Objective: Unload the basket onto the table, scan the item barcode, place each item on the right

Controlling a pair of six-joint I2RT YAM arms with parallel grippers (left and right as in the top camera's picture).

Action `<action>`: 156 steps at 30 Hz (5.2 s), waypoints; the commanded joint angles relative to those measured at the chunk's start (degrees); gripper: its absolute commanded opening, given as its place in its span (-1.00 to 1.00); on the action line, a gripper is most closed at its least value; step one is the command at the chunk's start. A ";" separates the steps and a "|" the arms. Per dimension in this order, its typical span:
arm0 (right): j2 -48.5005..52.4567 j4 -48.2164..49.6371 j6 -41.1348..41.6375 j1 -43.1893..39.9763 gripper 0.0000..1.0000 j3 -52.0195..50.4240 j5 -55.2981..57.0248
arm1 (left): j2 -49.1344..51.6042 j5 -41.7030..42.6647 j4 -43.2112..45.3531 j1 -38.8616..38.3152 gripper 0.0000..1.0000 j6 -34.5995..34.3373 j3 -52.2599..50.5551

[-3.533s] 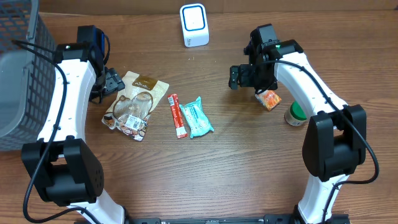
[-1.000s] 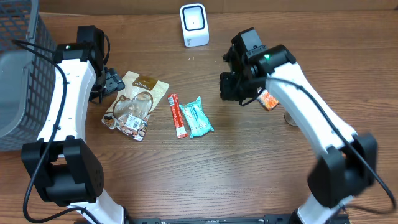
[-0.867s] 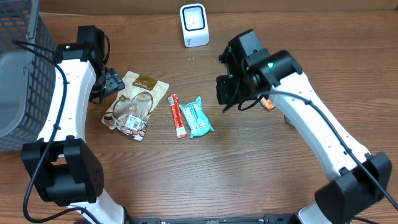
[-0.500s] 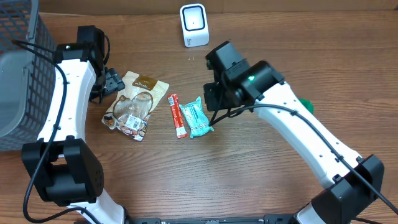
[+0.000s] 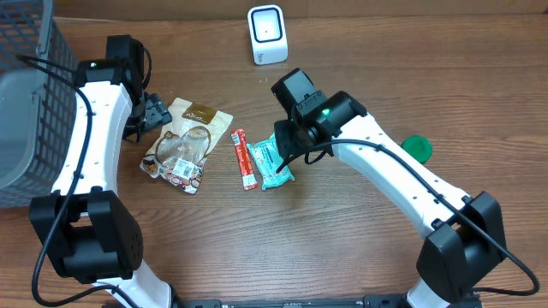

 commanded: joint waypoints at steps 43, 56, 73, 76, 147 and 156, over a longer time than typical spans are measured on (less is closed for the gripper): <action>0.37 27.06 1.99 -0.09 -0.19 -19.89 0.83 | -0.46 -0.59 0.07 -0.26 1.00 0.02 0.98; 0.48 27.19 1.99 -0.09 -0.19 -19.96 0.81 | -0.46 -0.59 0.07 -0.26 0.99 0.02 0.98; 0.48 27.82 1.99 -0.09 -0.16 -19.96 0.83 | -0.46 -0.59 0.07 -0.26 1.00 0.04 0.98; 0.48 27.80 1.99 -0.09 -0.16 -19.96 0.83 | -0.46 -0.59 0.07 -0.26 1.00 0.04 0.98; -3.65 19.37 -4.85 -4.39 -0.93 -15.61 13.31 | -0.46 -0.59 0.07 -0.26 0.99 0.04 0.98; -2.58 15.10 -7.41 1.60 -0.93 -15.76 27.87 | -0.46 -0.59 0.07 -0.26 1.00 0.04 0.98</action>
